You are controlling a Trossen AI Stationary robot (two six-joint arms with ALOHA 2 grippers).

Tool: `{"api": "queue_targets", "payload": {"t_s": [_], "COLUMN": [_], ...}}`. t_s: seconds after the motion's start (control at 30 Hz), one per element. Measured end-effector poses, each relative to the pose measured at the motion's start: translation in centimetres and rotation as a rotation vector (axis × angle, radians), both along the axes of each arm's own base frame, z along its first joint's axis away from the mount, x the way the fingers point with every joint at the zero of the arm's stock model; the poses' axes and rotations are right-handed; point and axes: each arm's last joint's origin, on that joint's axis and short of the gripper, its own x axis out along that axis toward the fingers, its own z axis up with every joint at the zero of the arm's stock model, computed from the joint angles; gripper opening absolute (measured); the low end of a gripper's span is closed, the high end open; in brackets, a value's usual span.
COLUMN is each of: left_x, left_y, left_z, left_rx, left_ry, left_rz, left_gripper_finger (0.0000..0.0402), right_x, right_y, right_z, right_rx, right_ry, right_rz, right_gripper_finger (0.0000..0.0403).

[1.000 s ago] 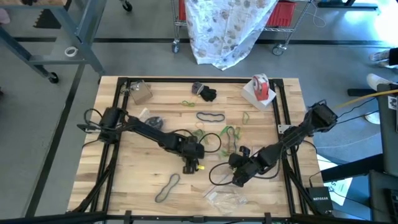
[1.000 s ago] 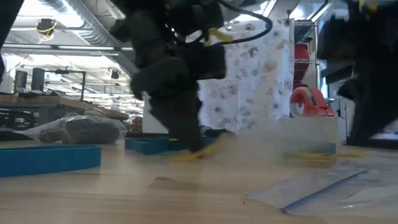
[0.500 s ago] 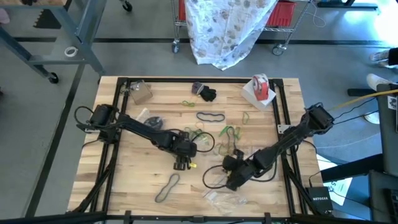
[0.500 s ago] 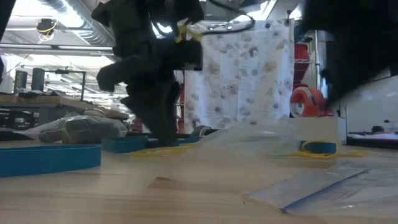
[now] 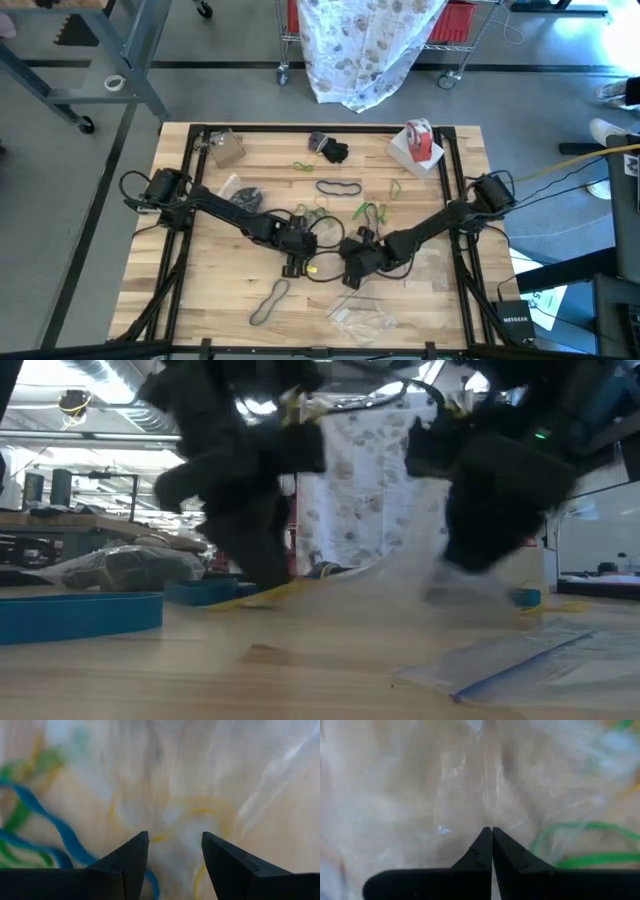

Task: Sort rubber bands
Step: Open the transparent zip bag

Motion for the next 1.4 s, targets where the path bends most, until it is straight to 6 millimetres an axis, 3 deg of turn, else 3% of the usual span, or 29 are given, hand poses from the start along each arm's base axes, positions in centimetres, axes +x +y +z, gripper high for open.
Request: {"api": "queue_targets", "payload": {"t_s": [0.2, 0.33, 0.43, 0.57, 0.67, 0.8, 0.97, 1.2, 1.3, 1.4], "left_x": [-2.1, -3.2, -4.1, -4.4, -4.8, -3.6, -2.4, -3.4, -3.8, -4.0], "left_y": [0.6, 0.9, 1.2, 1.5, 2.1, 2.2, 1.6, 1.4, 1.2, 1.3], "left_z": [-1.1, -0.3, 1.0, 4.5, 5.9, 7.5, 5.2, -0.3, -1.3, -1.2], "left_rx": [0.01, 0.041, 0.06, 0.049, 0.041, -0.043, -0.214, -0.222, -0.21, -0.205], "left_ry": [0.118, 0.174, 0.182, 0.048, 0.0, -0.199, -0.312, -0.13, -0.074, -0.05], "left_rz": [0.07, 0.086, 0.073, 0.066, 0.078, 0.074, 0.014, 0.078, 0.085, 0.096], "left_gripper_finger": [0.018, 0.018, 0.018, 0.018, 0.018, 0.018, 0.018, 0.018, 0.018, 0.018], "right_x": [-1.2, -1.8, -2.0, -1.9, -1.9, -1.4, 0.3, 2.6, 3.5, 3.9], "right_y": [2.1, 3.1, 3.2, 3.2, 3.2, 2.9, 2.3, 1.9, 1.5, 1.4], "right_z": [-0.2, -0.2, -0.2, -0.2, -0.2, 0.4, 2.6, 4.5, 3.7, 1.7], "right_rx": [0.066, 0.084, 0.068, 0.06, 0.054, 0.028, -0.037, -0.165, -0.182, -0.134], "right_ry": [0.038, 0.035, 0.031, 0.027, 0.027, 0.008, -0.047, -0.233, -0.283, -0.209], "right_rz": [0.008, -0.004, -0.007, -0.013, -0.008, -0.013, -0.027, -0.026, -0.013, 0.03], "right_gripper_finger": [0.0005, 0.0005, 0.0005, 0.0005, 0.0005, 0.0005, 0.0005, 0.0005, 0.0005, 0.0005]}}
